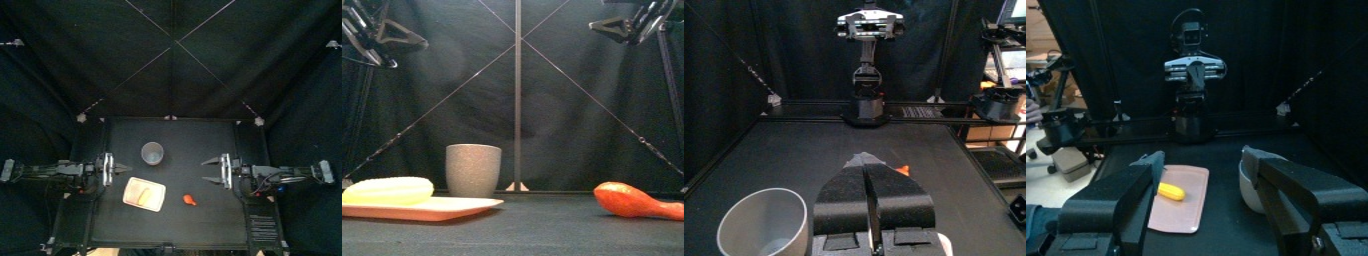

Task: Pick the corn then place it on the pink plate
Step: Drop corn on the pink plate and return to neutral

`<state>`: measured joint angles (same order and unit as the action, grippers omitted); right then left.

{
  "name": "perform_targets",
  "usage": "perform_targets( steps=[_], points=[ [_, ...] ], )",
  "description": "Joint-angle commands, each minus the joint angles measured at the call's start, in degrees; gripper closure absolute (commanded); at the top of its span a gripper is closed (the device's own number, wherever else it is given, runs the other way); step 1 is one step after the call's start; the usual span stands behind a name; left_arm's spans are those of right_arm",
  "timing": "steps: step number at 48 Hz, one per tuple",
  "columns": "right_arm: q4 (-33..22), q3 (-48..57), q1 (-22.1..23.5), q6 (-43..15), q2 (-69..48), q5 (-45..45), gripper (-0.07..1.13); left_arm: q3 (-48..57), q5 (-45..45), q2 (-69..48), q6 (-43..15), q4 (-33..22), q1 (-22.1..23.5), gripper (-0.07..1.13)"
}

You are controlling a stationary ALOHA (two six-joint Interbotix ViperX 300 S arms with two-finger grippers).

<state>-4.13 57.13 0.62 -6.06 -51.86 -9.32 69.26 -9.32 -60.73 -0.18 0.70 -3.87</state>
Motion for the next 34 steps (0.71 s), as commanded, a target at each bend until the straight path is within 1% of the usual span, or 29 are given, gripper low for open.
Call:
perform_targets(
  steps=[1,20,34],
  points=[
    [0.0,0.26,0.0,0.18,-0.62,-0.62,0.09,-0.97,-0.44,0.09,0.0,-0.09,-0.18,1.09],
    [-0.44,3.69,0.44,-0.09,-1.49,-1.85,0.09,-0.7,-0.53,0.09,0.18,-0.26,-1.14,1.09],
    [-0.44,4.31,0.97,-0.09,-1.49,-2.11,0.09,-0.7,-0.53,0.0,0.0,-2.29,-2.11,1.09]
  ],
)
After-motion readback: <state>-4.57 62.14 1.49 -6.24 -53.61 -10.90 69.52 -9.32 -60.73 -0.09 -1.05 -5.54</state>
